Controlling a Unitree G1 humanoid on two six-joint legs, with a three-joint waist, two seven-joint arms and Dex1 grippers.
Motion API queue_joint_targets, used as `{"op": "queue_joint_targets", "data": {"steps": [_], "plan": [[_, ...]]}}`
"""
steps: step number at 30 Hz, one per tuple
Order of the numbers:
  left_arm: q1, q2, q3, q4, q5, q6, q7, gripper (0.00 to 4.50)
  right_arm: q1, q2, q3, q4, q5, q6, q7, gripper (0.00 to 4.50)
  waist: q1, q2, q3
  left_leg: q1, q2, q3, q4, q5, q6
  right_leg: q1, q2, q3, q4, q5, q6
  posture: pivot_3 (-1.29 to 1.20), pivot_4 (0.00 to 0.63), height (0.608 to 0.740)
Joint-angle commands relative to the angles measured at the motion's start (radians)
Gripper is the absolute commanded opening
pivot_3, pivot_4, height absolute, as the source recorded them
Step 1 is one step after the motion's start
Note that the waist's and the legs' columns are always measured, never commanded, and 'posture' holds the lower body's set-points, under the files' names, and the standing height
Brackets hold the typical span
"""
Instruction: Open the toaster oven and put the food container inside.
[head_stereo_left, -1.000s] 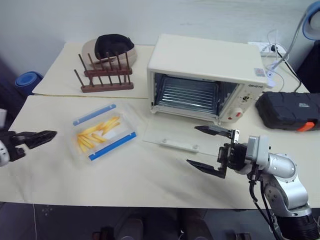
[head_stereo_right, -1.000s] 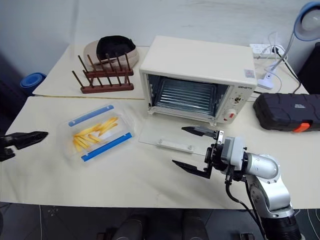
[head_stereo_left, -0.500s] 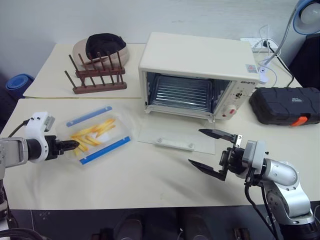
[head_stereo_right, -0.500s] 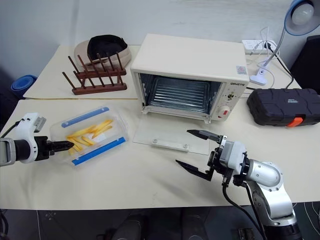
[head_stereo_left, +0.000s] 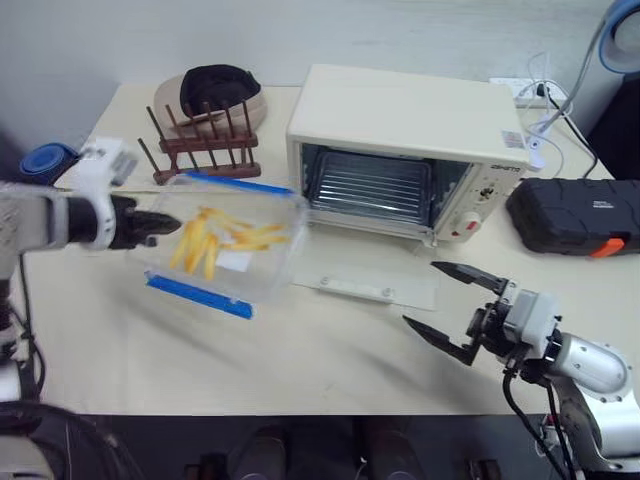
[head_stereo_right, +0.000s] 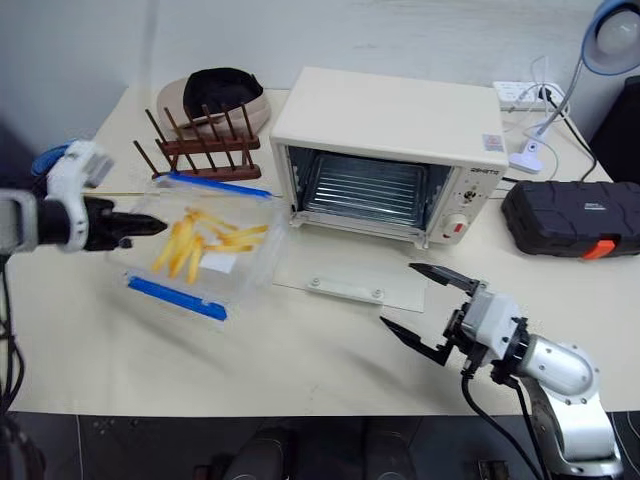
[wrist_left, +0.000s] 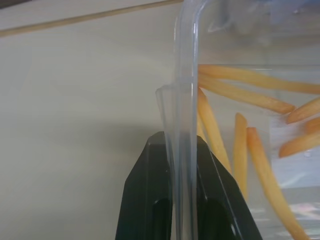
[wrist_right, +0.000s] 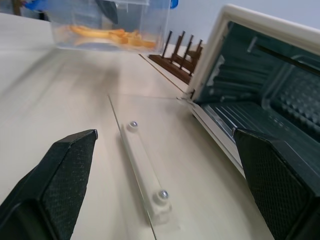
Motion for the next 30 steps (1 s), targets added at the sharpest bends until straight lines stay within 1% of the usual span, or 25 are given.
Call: {"op": "queue_joint_targets", "data": {"steps": [1,5,6,8,9,11,15,17,18,21,23,24,26,28,29,30], "plan": [[-0.081,-0.092,-0.03,-0.038,-0.015,0.045,0.018,0.1,0.039,-0.015,-0.052,-0.063,-0.002,0.01,-0.044,4.5,0.002,0.0,0.0,0.0,0.0,0.0,0.001,0.0,0.0,0.0,0.0,0.0,0.0,0.0,0.0,0.0,0.15,0.74],[-0.128,-0.284,-0.075,-0.022,0.065,0.031,0.14,0.1,0.09,-0.009,-0.063,-0.13,-0.011,0.04,-0.093,4.5,0.001,0.0,0.0,-0.001,0.0,0.0,0.004,0.0,0.0,0.0,0.0,0.0,0.0,0.0,0.0,0.0,0.15,0.74],[-0.127,-0.32,-0.079,-0.026,0.072,0.035,0.156,0.1,0.099,-0.006,-0.063,-0.144,-0.013,0.045,-0.104,4.5,-0.001,0.0,0.0,-0.001,0.0,0.0,0.004,0.0,0.0,0.0,0.001,0.0,0.0,0.0,0.0,0.0,0.15,0.74],[-0.122,-0.424,-0.069,-0.01,0.097,0.028,0.209,0.1,0.131,0.009,-0.074,-0.183,-0.017,0.058,-0.142,4.5,0.0,0.0,0.0,0.0,0.0,0.001,0.005,0.0,0.0,0.0,0.001,0.001,0.001,0.0,0.0,0.0,0.15,0.74],[-0.12,-0.45,-0.067,-0.003,0.105,0.028,0.221,0.1,0.141,0.013,-0.075,-0.196,-0.018,0.064,-0.157,4.5,0.002,0.0,0.0,0.0,0.0,0.0,0.005,0.0,0.0,0.0,0.001,0.001,0.001,0.0,0.0,0.0,0.15,0.74],[-0.128,-0.487,-0.106,0.022,0.134,0.044,0.248,0.1,0.178,0.019,-0.082,-0.218,-0.019,0.065,-0.171,4.5,0.002,0.0,0.0,-0.001,0.0,0.0,0.006,0.0,0.0,0.0,0.001,0.001,0.001,0.0,0.0,0.0,0.15,0.74],[-0.139,-0.596,-0.068,0.094,0.197,-0.015,0.328,0.1,0.239,0.03,-0.09,-0.251,-0.017,0.058,-0.195,4.5,0.006,0.0,0.0,0.0,0.0,0.0,0.006,0.0,0.0,0.001,0.001,0.001,0.001,0.0,0.001,0.0,0.15,0.74],[-0.146,-0.624,-0.051,0.101,0.202,-0.03,0.334,0.79,0.261,0.041,-0.096,-0.266,-0.012,0.064,-0.214,4.5,0.006,0.0,0.0,0.0,-0.001,0.0,0.007,0.0,0.0,0.002,0.001,0.001,0.001,0.001,0.001,0.0,0.15,0.74],[-0.149,-0.634,-0.042,0.1,0.2,-0.032,0.333,1.03,0.268,0.045,-0.098,-0.271,-0.011,0.067,-0.222,4.5,0.006,0.0,0.0,0.001,-0.001,0.0,0.007,0.0,0.0,0.002,0.001,0.002,0.0,0.001,0.001,0.0,0.15,0.74],[-0.17,-0.678,0.086,0.097,0.131,-0.025,0.29,1.95,0.299,0.057,-0.127,-0.301,0.029,0.124,-0.266,4.5,0.005,0.0,0.0,0.001,-0.001,0.0,0.007,0.0,0.0,0.002,0.001,0.001,0.001,0.001,0.001,0.0,0.15,0.74],[-0.177,-0.672,0.145,0.106,0.109,-0.024,0.268,2.54,0.308,0.047,-0.148,-0.318,0.062,0.151,-0.272,4.5,0.002,0.0,0.0,0.0,-0.001,0.0,0.007,0.0,0.0,0.002,0.0,0.002,0.001,0.001,0.001,0.0,0.15,0.74],[-0.177,-0.663,0.155,0.111,0.111,-0.027,0.267,2.54,0.31,0.04,-0.155,-0.323,0.07,0.162,-0.27,4.5,0.001,0.0,0.0,0.0,-0.001,0.0,0.007,0.0,0.0,0.002,0.001,0.002,0.001,0.001,0.001,0.0,0.15,0.74],[-0.154,-0.577,0.131,0.108,0.089,-0.08,0.173,2.54,0.329,0.0,-0.17,-0.344,0.116,0.213,-0.237,4.5,-0.003,0.0,0.0,0.001,-0.001,0.0,0.006,0.0,0.0,0.002,0.001,0.002,0.001,0.001,0.001,0.0,0.15,0.74],[-0.117,-0.482,0.105,0.088,0.061,-0.153,0.042,2.59,0.359,-0.042,-0.178,-0.377,0.169,0.275,-0.212,4.14,-0.004,0.0,0.0,0.002,0.0,0.001,0.005,0.001,0.0,0.002,0.001,0.002,0.001,0.001,0.001,0.0,0.15,0.74],[-0.058,-0.381,0.053,0.069,0.088,-0.28,-0.095,2.39,0.387,-0.08,-0.161,-0.405,0.193,0.332,-0.194,3.96,-0.004,0.0,0.0,0.002,0.0,0.001,0.005,0.001,0.0,0.002,0.001,0.002,0.001,0.001,0.001,0.0,0.15,0.74],[-0.004,-0.298,0.009,0.055,0.113,-0.393,-0.215,2.22,0.41,-0.114,-0.141,-0.428,0.213,0.384,-0.178,3.67,-0.003,0.0,0.0,0.002,0.0,0.0,0.005,0.001,-0.001,0.002,0.001,0.002,0.001,0.001,0.001,0.0,0.15,0.74]]}}
